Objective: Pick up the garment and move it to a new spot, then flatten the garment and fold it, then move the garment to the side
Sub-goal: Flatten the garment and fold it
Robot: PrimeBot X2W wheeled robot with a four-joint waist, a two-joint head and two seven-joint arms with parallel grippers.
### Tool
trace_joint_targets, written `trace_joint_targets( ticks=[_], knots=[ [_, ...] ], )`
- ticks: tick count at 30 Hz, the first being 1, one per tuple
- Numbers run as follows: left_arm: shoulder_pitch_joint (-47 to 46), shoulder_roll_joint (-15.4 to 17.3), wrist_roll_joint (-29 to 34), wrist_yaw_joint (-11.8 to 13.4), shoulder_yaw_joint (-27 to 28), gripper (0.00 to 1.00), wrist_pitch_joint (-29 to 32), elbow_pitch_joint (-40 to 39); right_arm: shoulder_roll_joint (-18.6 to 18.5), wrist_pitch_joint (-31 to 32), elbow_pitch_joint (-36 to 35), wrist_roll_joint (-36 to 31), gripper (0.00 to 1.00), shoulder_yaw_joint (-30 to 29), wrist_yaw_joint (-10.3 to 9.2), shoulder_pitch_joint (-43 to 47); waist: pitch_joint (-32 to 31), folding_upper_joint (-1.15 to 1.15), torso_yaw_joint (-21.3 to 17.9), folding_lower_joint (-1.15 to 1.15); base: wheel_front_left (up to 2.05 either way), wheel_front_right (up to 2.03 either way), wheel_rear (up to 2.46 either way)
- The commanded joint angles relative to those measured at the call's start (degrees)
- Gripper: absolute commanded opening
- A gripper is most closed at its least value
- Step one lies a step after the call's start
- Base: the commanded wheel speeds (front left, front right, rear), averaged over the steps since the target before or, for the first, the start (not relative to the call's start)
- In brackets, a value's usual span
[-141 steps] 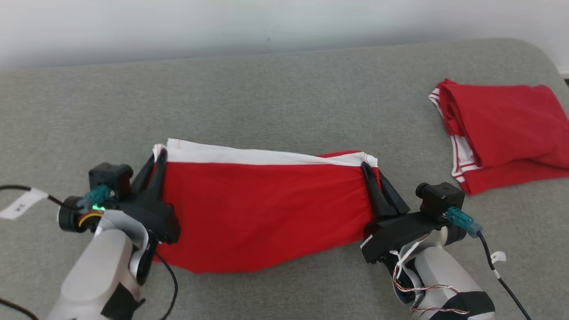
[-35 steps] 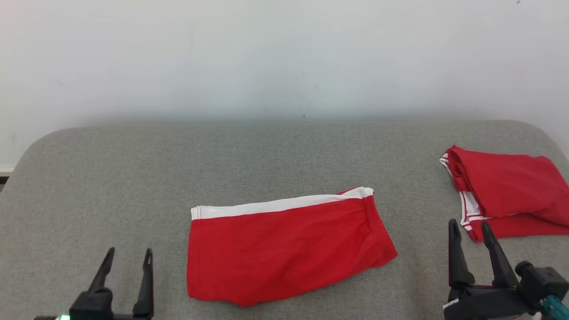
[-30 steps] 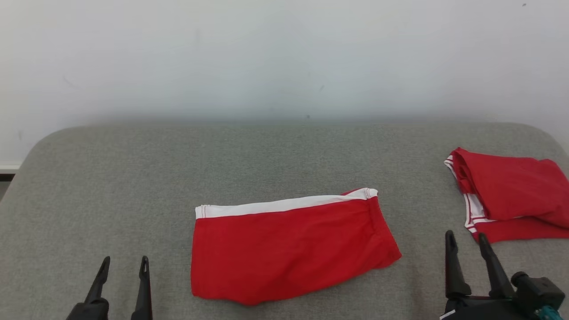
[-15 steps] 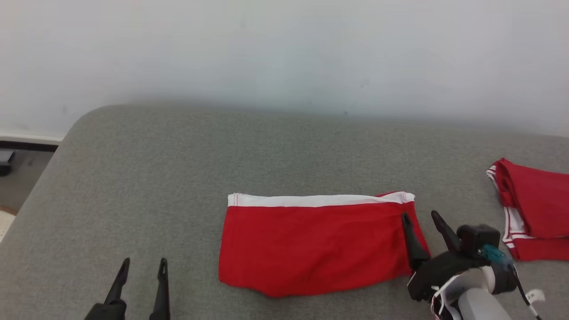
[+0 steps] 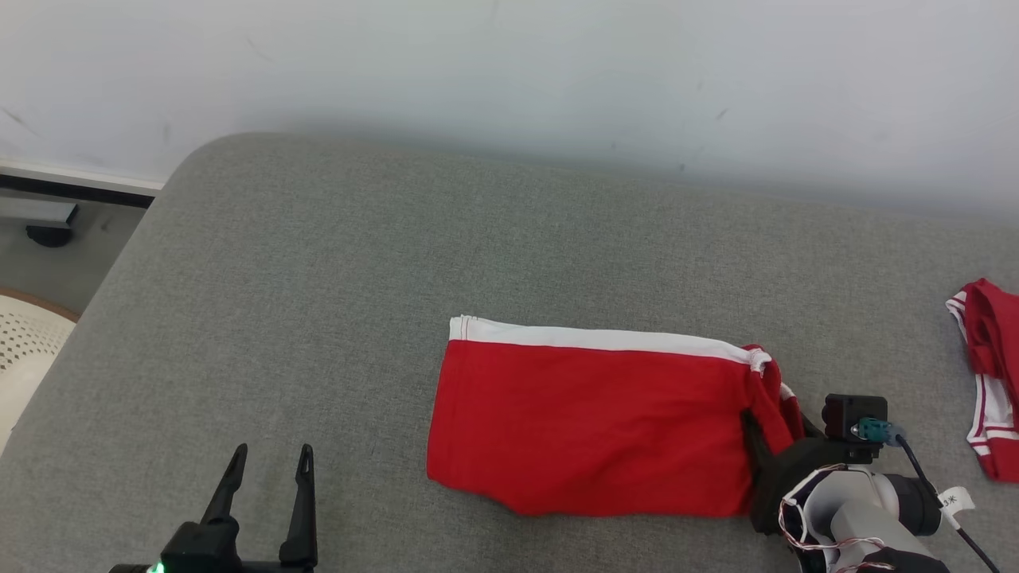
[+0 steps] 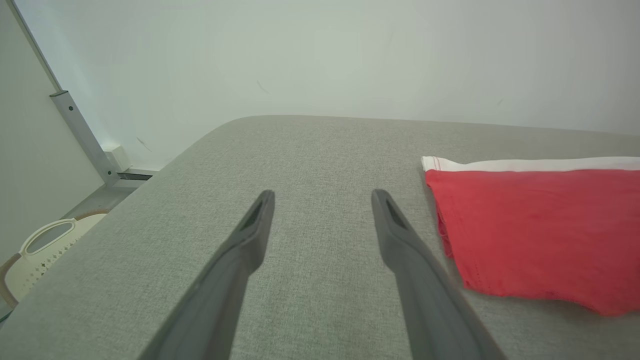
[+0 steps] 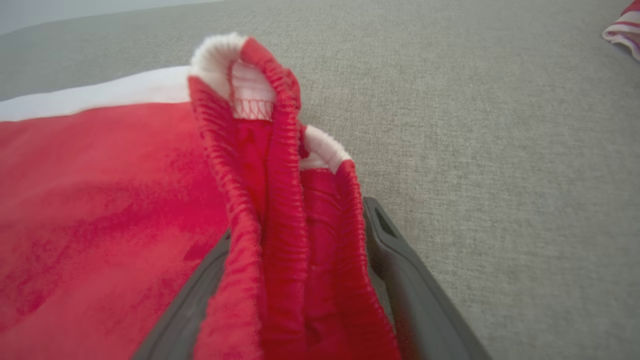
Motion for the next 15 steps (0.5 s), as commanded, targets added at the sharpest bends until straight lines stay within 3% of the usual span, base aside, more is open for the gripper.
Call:
trace_joint_targets(
  ticks=[1, 7, 8, 9, 10, 15],
  knots=[
    [-1.0, -0.3, 0.7, -0.2, 0.2, 1.00, -0.1, 0.1, 0.0, 0.1, 1.3, -0.4, 1.00, -0.1, -0.16, -0.2, 0.2, -0.01, 0.2, 0.00, 0.00, 0.00, 0.00],
    [-1.2, -1.2, 1.4, -0.8, 0.6, 1.00, -0.1, 0.4, 1.5, -0.5, 5.7, 0.9, 1.00, 0.1, -0.16, -0.9, 0.2, -0.01, -0.3, 0.00, 0.00, 0.00, 0.00],
    [-1.3, -1.3, 1.4, -0.8, 0.7, 1.00, -0.1, 0.5, 1.9, -0.7, 6.0, 1.2, 0.48, 0.4, -0.16, -1.1, 0.1, -0.01, -0.4, 0.00, 0.00, 0.00, 0.00],
    [-1.4, -1.5, 1.5, -0.9, 0.8, 1.00, -0.1, 0.6, 2.1, -1.2, 6.0, 1.5, 0.29, 0.9, -0.16, -1.2, 0.1, -0.01, -0.5, 0.00, 0.00, 0.00, 0.00],
    [-1.4, -1.5, 1.6, -1.1, 0.9, 1.00, -0.1, 0.7, 2.2, -1.6, 6.1, 1.8, 0.00, 1.2, -0.16, -1.3, -0.1, -0.01, -0.7, 0.00, 0.00, 0.00, 0.00],
    [-0.5, -1.8, 1.7, -1.8, 1.6, 1.00, -0.1, 1.4, -0.3, -3.2, 6.1, 3.2, 0.00, 2.7, -0.17, -1.5, -1.1, -0.01, -1.7, 0.00, 0.00, 0.00, 0.00]
  ],
)
